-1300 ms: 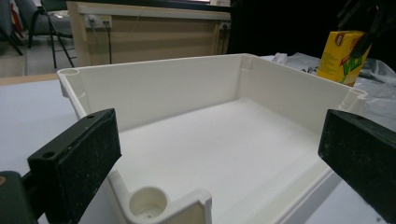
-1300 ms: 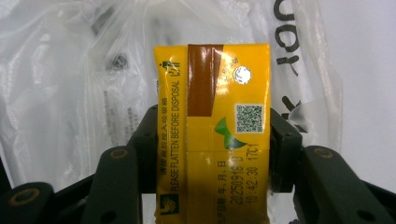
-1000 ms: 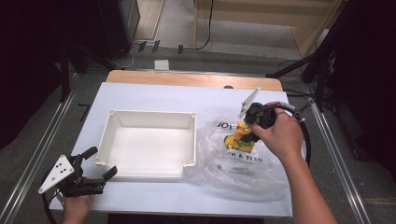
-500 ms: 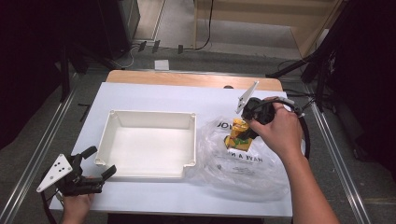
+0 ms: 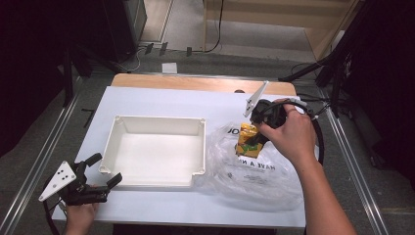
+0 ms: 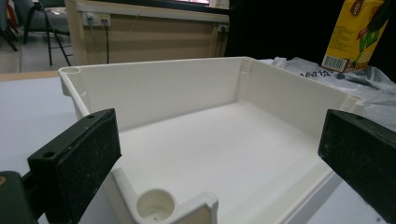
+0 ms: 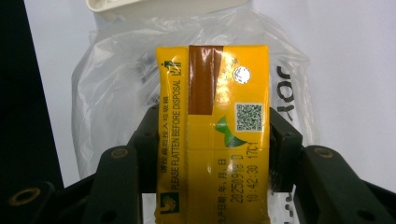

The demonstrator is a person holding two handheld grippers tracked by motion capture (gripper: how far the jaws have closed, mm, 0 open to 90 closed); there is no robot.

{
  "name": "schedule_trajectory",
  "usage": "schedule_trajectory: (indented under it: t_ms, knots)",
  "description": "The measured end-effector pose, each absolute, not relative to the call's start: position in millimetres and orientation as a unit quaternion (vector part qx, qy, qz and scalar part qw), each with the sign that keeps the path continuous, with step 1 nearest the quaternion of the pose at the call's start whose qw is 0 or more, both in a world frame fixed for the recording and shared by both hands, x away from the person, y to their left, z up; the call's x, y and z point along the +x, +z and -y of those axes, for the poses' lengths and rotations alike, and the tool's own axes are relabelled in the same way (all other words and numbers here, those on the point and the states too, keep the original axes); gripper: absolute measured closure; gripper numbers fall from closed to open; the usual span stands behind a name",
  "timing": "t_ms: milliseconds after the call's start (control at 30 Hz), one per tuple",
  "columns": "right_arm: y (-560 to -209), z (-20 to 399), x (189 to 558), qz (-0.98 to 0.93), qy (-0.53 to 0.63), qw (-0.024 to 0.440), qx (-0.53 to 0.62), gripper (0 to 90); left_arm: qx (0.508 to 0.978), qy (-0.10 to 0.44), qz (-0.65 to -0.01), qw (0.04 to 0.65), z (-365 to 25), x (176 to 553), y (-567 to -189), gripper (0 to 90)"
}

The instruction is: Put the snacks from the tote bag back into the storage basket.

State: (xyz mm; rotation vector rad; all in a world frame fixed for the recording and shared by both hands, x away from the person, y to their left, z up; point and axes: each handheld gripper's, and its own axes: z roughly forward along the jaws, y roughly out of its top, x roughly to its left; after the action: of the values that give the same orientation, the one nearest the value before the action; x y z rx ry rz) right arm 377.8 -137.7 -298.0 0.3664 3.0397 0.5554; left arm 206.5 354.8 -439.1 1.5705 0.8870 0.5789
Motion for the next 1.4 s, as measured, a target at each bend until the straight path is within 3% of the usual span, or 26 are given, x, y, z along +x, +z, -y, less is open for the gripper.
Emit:
schedule_trajectory:
  t_ms: [1400]
  knots:
    - [-290.1, 84.3, 380.8, -0.975, 0.210, 0.040, 0.055, 52.1, 0.671, 0.247, -0.382, 0.586, -355.0, 206.8, -439.1, 0.0]
